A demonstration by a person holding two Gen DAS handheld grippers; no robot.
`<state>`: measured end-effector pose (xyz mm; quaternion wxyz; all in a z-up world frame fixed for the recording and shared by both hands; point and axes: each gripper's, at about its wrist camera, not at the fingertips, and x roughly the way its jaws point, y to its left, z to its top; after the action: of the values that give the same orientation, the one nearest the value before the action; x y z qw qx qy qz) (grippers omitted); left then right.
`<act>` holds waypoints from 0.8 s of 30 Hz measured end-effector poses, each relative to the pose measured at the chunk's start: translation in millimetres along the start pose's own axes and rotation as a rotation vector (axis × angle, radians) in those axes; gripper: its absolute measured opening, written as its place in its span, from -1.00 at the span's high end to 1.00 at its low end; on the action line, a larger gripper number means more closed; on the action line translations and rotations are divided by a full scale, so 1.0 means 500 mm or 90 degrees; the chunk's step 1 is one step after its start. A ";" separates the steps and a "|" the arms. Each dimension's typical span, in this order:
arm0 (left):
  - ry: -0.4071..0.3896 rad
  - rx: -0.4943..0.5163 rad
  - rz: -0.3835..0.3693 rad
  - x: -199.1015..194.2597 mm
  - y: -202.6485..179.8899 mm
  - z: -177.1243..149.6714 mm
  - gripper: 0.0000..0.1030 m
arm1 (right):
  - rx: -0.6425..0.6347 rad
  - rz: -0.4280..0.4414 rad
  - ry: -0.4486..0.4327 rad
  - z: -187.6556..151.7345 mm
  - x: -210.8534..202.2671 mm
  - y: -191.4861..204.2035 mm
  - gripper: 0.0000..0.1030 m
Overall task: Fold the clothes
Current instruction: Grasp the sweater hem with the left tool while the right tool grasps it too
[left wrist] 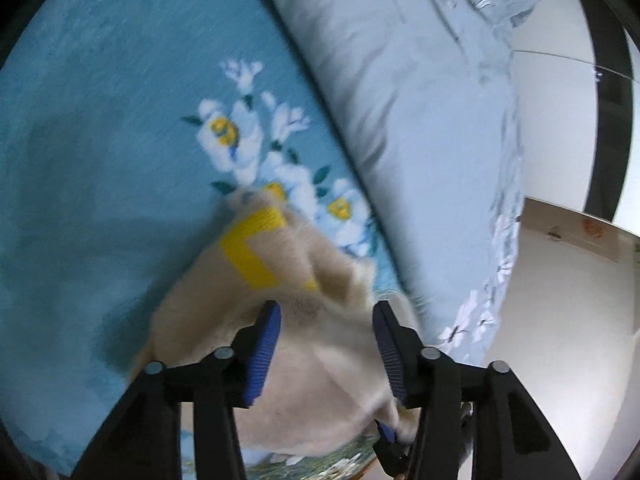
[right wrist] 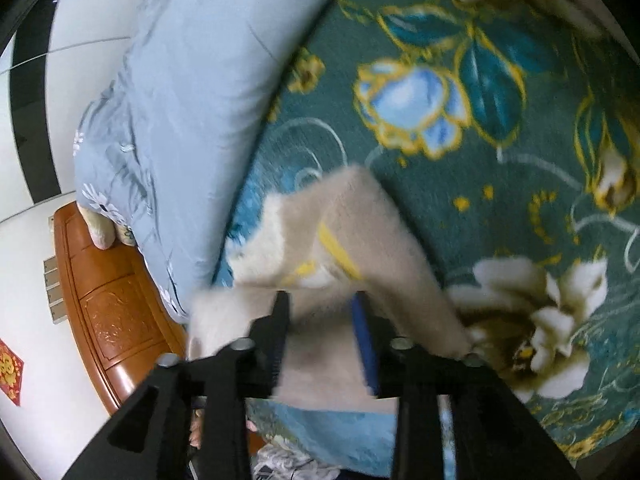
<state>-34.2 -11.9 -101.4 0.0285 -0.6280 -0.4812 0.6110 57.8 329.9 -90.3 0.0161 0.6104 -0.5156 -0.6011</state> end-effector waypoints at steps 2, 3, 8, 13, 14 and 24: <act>-0.007 0.035 0.031 -0.002 -0.012 0.000 -0.07 | -0.009 0.000 -0.009 0.010 -0.008 0.006 0.23; -0.012 0.060 0.057 -0.002 -0.020 -0.002 -0.07 | -0.016 -0.002 -0.013 0.014 -0.012 0.009 0.23; -0.009 0.179 0.195 0.032 -0.045 -0.011 -0.08 | -0.060 -0.039 -0.017 0.026 -0.004 0.024 0.23; 0.015 0.270 0.250 0.073 -0.070 -0.028 -0.07 | -0.102 -0.070 -0.003 0.020 0.034 0.045 0.23; 0.017 0.282 0.255 0.079 -0.076 -0.031 -0.04 | -0.110 -0.077 0.000 0.018 0.041 0.050 0.23; -0.031 0.329 0.286 0.070 -0.108 -0.048 0.68 | -0.215 -0.132 0.016 -0.005 0.071 0.104 0.76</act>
<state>-53.3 52.6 -87.4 0.0400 -0.6757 -0.1606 0.7184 19.0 281.1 -82.0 0.0627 0.6562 -0.3419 -0.6698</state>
